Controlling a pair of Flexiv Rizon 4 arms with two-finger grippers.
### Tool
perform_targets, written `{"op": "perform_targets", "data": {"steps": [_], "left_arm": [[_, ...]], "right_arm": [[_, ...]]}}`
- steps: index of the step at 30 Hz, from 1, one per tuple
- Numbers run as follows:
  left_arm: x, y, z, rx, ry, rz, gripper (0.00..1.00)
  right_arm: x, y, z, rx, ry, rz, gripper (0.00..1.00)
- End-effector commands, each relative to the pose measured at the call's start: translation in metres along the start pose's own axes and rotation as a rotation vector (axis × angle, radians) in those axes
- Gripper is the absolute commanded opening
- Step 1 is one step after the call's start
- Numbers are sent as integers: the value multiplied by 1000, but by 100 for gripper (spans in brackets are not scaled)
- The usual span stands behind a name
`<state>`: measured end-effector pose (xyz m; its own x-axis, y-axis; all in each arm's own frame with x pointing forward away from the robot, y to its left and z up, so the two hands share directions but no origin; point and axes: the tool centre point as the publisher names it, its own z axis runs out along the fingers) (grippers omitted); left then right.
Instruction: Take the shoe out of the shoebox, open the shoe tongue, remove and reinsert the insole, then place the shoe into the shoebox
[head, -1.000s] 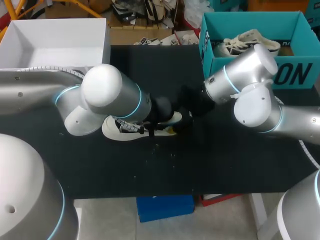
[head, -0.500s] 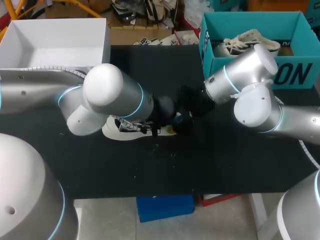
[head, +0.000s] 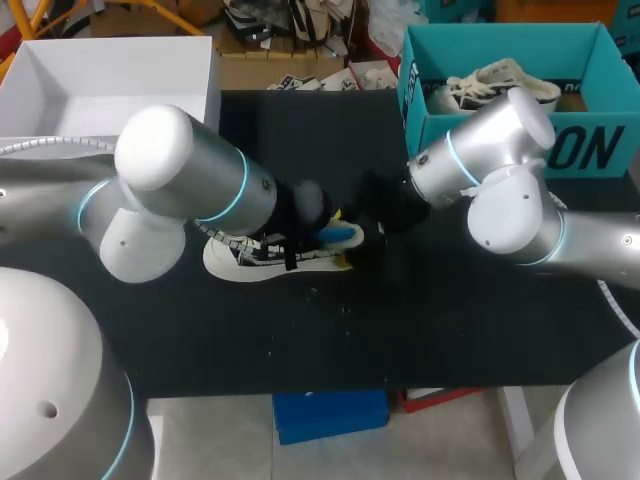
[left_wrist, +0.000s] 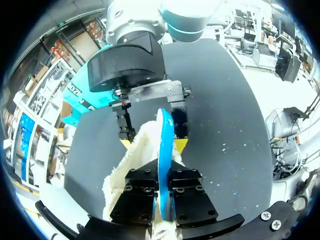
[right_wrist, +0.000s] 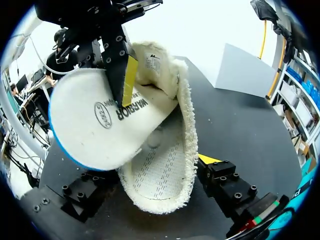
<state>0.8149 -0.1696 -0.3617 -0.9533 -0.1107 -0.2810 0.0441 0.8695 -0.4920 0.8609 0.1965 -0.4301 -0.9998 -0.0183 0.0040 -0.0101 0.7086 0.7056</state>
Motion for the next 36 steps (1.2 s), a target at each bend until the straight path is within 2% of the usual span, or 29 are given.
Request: {"op": "perform_targets", "data": {"steps": [1, 4, 13, 27, 32, 36], "left_arm": [[2, 8, -50, 79, 48, -16, 0], [0, -3, -68, 115, 70, -20, 0], [-13, -43, -129, 305, 178, -62, 0], [-9, -89, -203, 587, 424, -150, 0], [-11, -108, -228, 582, 482, -240, 0], [-13, -118, -244, 615, 631, -338, 0]], "right_arm": [[0, -1, 0, 4, 0, 2, 0], [0, -1, 0, 4, 0, 2, 0], [0, -1, 0, 4, 0, 2, 0], [0, -1, 0, 4, 0, 2, 0], [0, -1, 0, 4, 0, 2, 0], [0, -1, 0, 4, 0, 2, 0]]}}
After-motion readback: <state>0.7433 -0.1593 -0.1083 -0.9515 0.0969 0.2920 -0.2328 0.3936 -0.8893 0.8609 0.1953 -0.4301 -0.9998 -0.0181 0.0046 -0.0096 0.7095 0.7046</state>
